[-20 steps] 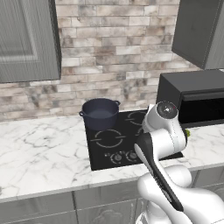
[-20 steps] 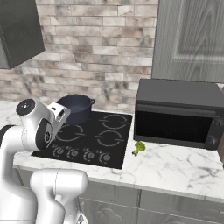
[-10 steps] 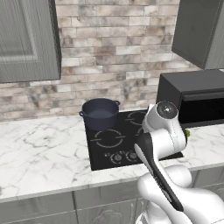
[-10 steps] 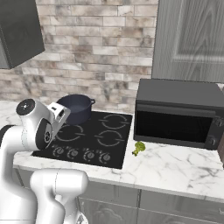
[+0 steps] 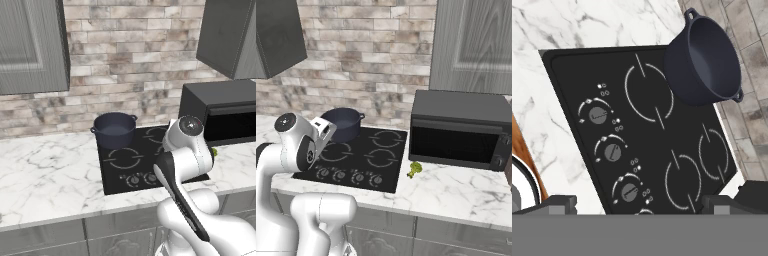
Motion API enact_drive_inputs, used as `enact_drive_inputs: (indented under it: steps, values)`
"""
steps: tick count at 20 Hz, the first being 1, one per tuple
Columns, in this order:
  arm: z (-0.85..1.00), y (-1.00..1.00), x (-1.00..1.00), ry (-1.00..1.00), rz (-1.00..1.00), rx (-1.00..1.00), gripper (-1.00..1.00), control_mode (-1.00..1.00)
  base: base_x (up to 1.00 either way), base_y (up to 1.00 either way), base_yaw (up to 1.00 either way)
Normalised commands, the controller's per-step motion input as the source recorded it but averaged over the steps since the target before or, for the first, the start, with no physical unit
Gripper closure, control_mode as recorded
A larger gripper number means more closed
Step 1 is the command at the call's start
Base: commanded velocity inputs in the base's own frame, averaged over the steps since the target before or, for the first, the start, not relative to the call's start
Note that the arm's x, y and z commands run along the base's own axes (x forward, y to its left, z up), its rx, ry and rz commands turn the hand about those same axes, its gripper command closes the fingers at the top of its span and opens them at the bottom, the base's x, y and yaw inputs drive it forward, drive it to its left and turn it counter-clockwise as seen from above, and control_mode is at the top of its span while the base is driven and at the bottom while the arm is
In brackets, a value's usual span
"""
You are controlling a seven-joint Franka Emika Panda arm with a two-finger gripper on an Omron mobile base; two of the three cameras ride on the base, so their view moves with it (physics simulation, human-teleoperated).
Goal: Turn on the burner for the pot on the stove. Wait thirty seconds for the pot to heat up. Then add the broccoli to the pot.
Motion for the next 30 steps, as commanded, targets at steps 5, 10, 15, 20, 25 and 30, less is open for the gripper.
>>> enact_drive_inputs:
  steps: [5, 10, 15, 20, 25, 30]
  values:
    - [0.00, 0.00, 0.00, 0.00, 0.00, 0.00, -1.00, -1.00, 0.00, 0.00, 0.00]
    - [0.00, 0.00, 0.00, 0.00, 0.00, 0.00, -1.00, -1.00, 0.00, 0.00, 0.00]
    - [0.00, 0.00, 0.00, 0.00, 0.00, 0.00, -1.00, -1.00, 0.00, 0.00, 0.00]
    - [0.00, 0.00, 0.00, 0.00, 0.00, 0.00, -1.00, -1.00, 0.00, 0.00, 0.00]
    - [0.00, 0.00, 0.00, 0.00, 0.00, 0.00, -1.00, -1.00, 0.00, 0.00, 0.00]
    - [0.00, 0.00, 0.00, 0.00, 0.00, 0.00, -1.00, -1.00, 0.00, 0.00, 0.00]
